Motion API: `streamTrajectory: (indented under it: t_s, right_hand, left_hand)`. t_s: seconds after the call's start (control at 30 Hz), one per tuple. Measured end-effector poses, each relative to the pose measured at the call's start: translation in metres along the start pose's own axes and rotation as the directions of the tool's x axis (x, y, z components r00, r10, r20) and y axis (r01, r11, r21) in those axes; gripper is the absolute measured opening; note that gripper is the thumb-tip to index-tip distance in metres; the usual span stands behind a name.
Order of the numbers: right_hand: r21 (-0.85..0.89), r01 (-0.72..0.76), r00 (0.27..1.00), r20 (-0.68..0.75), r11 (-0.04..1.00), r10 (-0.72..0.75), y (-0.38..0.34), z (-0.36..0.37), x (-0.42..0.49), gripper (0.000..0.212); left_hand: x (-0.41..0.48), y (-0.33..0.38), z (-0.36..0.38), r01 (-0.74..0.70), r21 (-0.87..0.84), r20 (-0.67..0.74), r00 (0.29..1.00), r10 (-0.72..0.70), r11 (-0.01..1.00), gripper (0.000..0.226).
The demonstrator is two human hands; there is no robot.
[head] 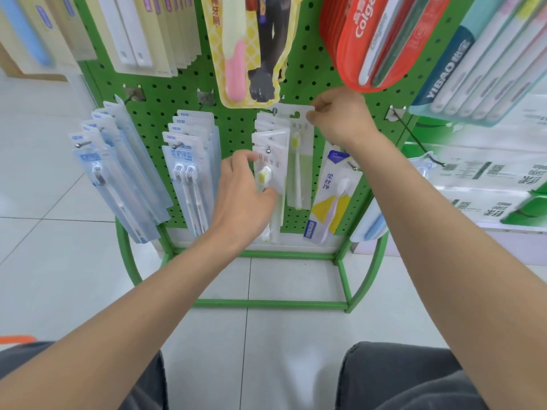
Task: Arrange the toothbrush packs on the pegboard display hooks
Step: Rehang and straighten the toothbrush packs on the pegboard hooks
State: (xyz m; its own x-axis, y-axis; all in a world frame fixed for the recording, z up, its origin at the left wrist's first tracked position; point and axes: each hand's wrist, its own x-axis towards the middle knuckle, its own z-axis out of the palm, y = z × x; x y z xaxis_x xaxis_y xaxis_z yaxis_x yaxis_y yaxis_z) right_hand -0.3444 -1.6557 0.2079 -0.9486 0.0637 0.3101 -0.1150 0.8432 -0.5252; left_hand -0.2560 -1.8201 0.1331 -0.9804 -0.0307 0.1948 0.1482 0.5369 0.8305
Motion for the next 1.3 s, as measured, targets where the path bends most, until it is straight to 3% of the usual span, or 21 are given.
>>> streamTrajectory:
  t_s: [0.37, 0.63, 0.8, 0.97, 1.13, 1.3]
  right_hand:
    - [0.134, 0.035, 0.993, 0.108, 0.99, -0.05, -0.02, 0.016, 0.016, 0.028]
    - [0.067, 0.029, 0.958, 0.284, 0.997, -0.047, -0.011, 0.006, 0.024, 0.028]
    - [0.009, 0.035, 0.985, 0.171, 0.999, -0.036, -0.011, 0.009, 0.029, 0.047]
    - [0.016, 0.071, 0.979, 0.189, 0.997, -0.073, -0.018, 0.017, 0.031, 0.041]
    - [0.096, 0.031, 0.991, 0.128, 0.995, -0.043, -0.02, 0.021, 0.036, 0.021]
    - [0.086, -0.002, 0.998, 0.066, 0.996, -0.003, -0.018, 0.021, 0.039, 0.021]
  left_hand:
    - [0.01, -0.011, -0.005, 0.063, -0.047, -0.059, 0.996, -0.065, 0.997, 0.05]
    - [0.01, -0.015, -0.009, 0.076, -0.058, -0.033, 0.996, -0.078, 0.995, 0.05]
    - [0.012, -0.015, -0.008, 0.082, -0.073, -0.034, 0.996, -0.084, 0.994, 0.051]
    - [0.014, -0.013, -0.009, 0.073, -0.097, -0.045, 0.996, -0.078, 0.993, 0.049]
    - [0.013, -0.013, -0.011, 0.067, -0.115, -0.042, 0.997, -0.072, 0.991, 0.048]
    - [0.014, -0.012, -0.015, 0.068, -0.123, -0.052, 0.996, -0.075, 0.99, 0.046]
